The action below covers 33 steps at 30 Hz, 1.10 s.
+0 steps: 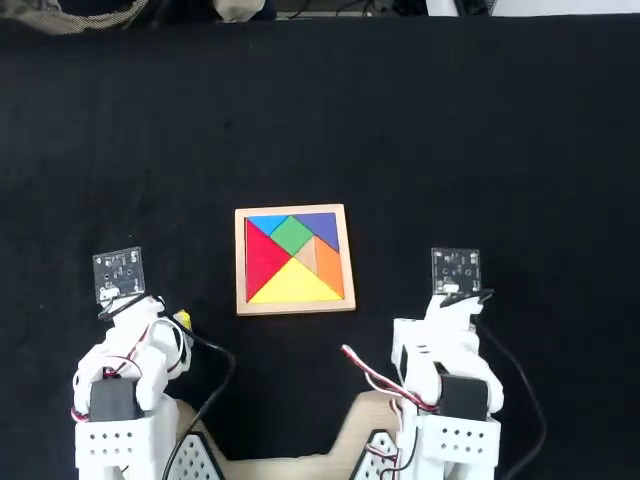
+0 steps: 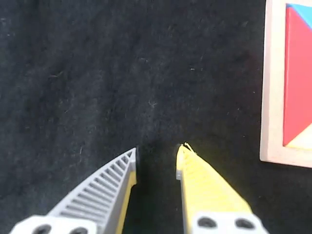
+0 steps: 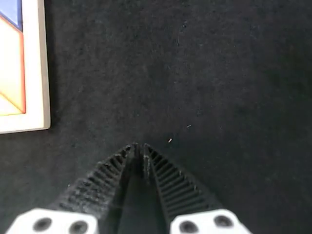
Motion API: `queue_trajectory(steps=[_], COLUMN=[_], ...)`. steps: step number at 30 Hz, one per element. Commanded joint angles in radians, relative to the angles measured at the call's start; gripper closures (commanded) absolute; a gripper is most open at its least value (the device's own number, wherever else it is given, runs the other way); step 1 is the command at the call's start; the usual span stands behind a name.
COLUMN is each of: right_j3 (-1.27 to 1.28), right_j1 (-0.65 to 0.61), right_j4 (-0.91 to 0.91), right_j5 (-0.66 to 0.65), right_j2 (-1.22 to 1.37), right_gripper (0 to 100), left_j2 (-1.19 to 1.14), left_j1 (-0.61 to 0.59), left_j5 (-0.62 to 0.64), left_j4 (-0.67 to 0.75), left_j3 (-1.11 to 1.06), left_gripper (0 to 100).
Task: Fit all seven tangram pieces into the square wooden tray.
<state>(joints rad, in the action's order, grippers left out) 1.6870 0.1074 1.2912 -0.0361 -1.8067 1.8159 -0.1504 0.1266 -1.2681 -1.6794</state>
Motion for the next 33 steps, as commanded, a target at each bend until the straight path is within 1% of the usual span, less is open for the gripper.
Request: queue_trajectory(steps=[1,3,4,8,9,12,33], right_j3=[-0.002,-0.002,-0.002,-0.002,-0.002,-0.002,-0.002], right_j1=[-0.060,-0.089,-0.097,-0.097,-0.097,-0.097,-0.095], right_j4=[0.008,0.008,0.008,0.006,0.006,0.006,0.006], right_j5=[0.003,0.003,0.003,0.003,0.003,0.003,0.003], right_j2=[-0.070,-0.070,-0.070,-0.070,-0.070,-0.068,-0.068], right_gripper=[98.6,98.7,98.7,98.8,98.8,98.8,98.7], left_j2=[0.003,0.003,0.003,0.003,0.003,0.002,0.003], left_j1=[0.013,0.015,0.015,0.015,0.015,0.015,0.012], left_j5=[-0.098,-0.157,-0.155,-0.052,-0.048,-0.064,-0.060], left_j4=[-0.006,-0.003,-0.003,-0.005,-0.005,-0.005,-0.005], left_j3=[-0.019,-0.019,-0.019,-0.019,-0.019,-0.019,-0.019], left_gripper=[86,86,86,86,86,86,86])
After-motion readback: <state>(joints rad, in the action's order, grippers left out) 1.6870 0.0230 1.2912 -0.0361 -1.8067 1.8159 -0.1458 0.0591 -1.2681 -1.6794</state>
